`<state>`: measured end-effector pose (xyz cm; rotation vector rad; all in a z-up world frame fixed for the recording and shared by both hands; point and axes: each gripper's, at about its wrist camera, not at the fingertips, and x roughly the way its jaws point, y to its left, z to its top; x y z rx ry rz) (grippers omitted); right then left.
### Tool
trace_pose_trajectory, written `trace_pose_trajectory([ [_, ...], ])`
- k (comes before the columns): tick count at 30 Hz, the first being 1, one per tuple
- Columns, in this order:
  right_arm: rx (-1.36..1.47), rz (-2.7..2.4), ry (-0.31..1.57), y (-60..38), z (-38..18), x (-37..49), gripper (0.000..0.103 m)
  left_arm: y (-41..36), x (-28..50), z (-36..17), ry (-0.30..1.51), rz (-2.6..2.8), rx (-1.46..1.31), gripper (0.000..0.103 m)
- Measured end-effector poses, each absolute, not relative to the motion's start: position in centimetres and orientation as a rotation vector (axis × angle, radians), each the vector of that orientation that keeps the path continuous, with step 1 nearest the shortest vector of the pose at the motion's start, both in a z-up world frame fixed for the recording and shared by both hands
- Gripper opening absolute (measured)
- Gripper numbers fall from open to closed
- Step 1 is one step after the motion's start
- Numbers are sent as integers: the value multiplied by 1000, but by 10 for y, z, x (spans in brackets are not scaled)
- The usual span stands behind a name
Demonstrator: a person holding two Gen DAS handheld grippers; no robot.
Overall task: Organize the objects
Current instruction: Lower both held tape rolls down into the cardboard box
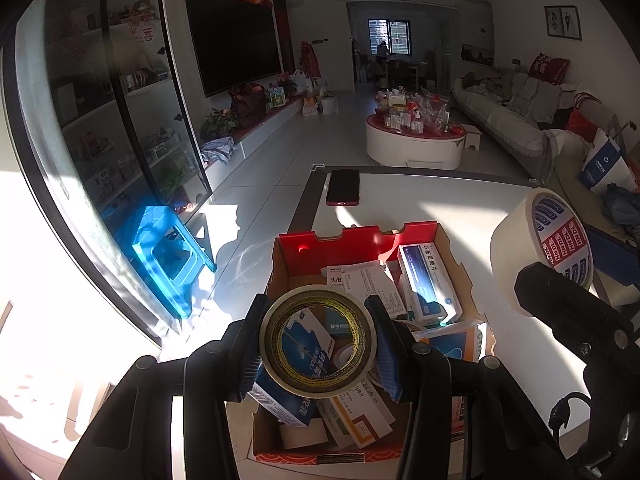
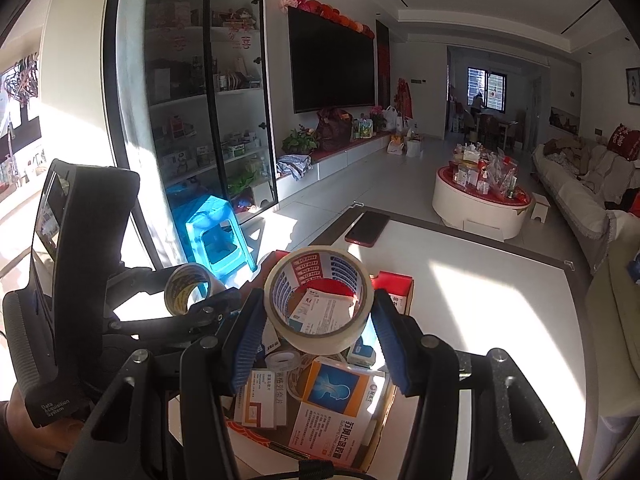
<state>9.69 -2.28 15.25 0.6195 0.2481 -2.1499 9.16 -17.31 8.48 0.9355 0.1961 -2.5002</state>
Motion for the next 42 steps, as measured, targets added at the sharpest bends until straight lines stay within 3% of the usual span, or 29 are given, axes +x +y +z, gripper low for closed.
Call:
trace_pose_trajectory([
  [11,538,-2176,238,-18,178,108,53,-171,102,111,174,-2518,848,52],
  [42,674,-2152,247,-40,139,79,53,-186,78,59,222,-2447,1023,52],
])
